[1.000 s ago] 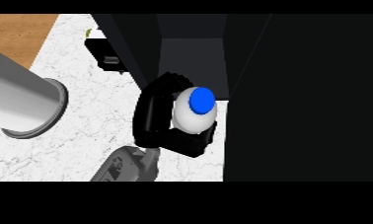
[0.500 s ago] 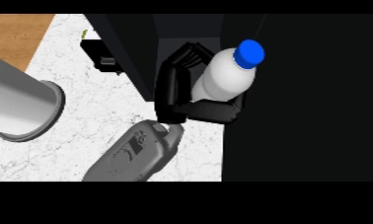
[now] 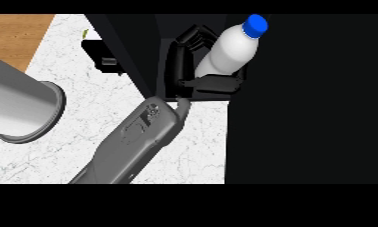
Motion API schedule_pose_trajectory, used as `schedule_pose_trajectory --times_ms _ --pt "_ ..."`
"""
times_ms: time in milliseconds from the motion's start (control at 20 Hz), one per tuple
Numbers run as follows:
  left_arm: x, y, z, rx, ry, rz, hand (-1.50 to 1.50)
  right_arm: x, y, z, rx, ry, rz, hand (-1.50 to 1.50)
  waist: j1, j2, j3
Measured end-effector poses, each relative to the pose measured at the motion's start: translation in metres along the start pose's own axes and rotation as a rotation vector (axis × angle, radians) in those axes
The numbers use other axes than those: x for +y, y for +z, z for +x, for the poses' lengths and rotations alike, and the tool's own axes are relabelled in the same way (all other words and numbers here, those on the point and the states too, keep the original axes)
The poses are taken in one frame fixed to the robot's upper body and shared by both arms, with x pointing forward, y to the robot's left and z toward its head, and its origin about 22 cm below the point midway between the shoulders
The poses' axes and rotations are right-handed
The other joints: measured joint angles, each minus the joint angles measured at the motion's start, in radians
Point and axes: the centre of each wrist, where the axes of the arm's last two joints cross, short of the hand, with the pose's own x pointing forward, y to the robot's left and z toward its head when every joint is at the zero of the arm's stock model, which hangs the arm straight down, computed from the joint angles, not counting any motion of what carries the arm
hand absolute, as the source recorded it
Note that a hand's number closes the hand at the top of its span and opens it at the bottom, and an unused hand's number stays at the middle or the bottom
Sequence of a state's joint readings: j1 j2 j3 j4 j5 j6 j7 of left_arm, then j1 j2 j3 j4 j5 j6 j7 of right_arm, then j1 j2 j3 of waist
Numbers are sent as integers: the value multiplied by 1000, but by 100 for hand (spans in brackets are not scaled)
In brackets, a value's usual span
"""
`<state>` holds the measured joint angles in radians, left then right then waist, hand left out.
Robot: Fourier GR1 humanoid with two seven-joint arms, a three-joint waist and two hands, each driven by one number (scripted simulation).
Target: Pick up the bottled water, place it into the cabinet and close the cabinet
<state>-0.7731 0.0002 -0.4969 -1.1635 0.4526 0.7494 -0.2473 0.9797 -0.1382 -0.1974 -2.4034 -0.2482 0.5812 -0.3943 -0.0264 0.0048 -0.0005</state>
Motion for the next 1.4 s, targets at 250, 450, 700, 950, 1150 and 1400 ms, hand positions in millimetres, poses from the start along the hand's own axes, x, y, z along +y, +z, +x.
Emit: schedule_pose_trajectory --times_ms 250,450,700,950,1150,1400 --pt "5 -12 -16 11 -61 14 150 -5 3 2 15 10 9 -150 -4 0 0" --pt "13 -22 -30 37 -94 44 150 -4 3 2 11 -6 16 -150 -12 3 0" --pt "26 -35 -40 55 -88 92 150 -7 3 1 10 -11 18 -150 -10 3 0" --pt "35 -42 -52 39 -119 121 150 -10 0 -1 5 -17 25 -150 -19 7 -1" --pt "42 -53 -59 16 -201 112 150 -12 -2 -2 -1 -22 34 -150 -19 8 0" --pt "42 -66 -60 25 -315 93 -150 -10 -4 -4 -12 -41 35 -150 -24 9 0"
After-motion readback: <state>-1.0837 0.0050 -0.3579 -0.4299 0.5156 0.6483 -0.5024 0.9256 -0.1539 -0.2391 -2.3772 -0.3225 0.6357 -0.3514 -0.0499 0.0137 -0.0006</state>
